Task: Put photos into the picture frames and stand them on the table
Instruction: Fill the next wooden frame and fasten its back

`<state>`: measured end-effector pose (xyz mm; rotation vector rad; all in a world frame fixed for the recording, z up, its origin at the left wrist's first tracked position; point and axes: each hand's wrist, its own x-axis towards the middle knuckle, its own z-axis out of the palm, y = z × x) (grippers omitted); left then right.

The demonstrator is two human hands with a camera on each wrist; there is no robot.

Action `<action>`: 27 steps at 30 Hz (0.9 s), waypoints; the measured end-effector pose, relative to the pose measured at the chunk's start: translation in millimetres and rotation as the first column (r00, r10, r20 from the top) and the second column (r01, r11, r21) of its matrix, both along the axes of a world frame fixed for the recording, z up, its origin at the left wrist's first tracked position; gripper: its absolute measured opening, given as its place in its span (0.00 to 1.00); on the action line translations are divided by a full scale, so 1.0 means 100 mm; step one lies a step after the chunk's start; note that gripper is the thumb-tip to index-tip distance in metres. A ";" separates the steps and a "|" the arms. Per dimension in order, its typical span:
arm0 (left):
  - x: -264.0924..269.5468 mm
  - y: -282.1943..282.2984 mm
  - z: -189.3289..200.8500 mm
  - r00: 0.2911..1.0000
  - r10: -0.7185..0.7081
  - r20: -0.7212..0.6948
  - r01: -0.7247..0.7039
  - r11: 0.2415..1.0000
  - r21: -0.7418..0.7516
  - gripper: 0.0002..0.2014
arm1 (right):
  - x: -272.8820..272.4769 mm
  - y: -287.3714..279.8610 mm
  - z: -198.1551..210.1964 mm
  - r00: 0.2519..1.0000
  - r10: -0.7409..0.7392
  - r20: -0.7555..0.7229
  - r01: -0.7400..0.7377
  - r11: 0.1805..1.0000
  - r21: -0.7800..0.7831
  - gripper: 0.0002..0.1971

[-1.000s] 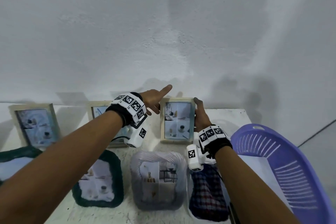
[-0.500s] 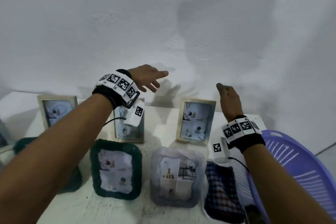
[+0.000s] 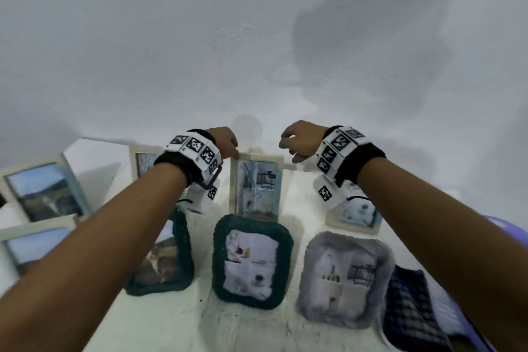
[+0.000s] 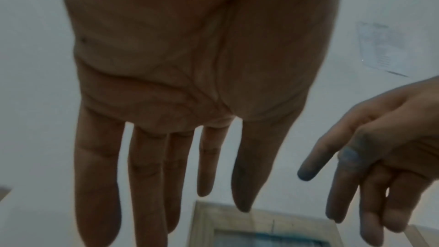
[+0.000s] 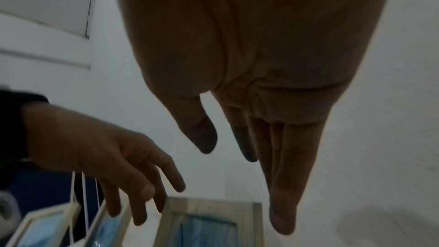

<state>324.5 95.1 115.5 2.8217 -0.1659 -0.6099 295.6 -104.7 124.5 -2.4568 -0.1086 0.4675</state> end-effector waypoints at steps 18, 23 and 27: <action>-0.04 0.19 0.03 0.986 -0.100 0.136 0.132 0.960 -0.247 0.15 | -0.14 0.09 0.00 0.956 -0.145 0.255 0.145 0.989 0.018 0.15; -0.37 0.32 0.59 0.973 -0.071 0.221 0.189 0.796 -0.575 0.11 | -0.50 -0.05 0.27 0.800 -0.412 0.436 0.219 0.877 0.427 0.12; -0.82 0.43 0.92 0.916 -0.092 0.391 0.338 0.702 -0.627 0.10 | -1.03 0.02 0.39 0.805 -0.503 0.315 0.116 0.654 0.748 0.07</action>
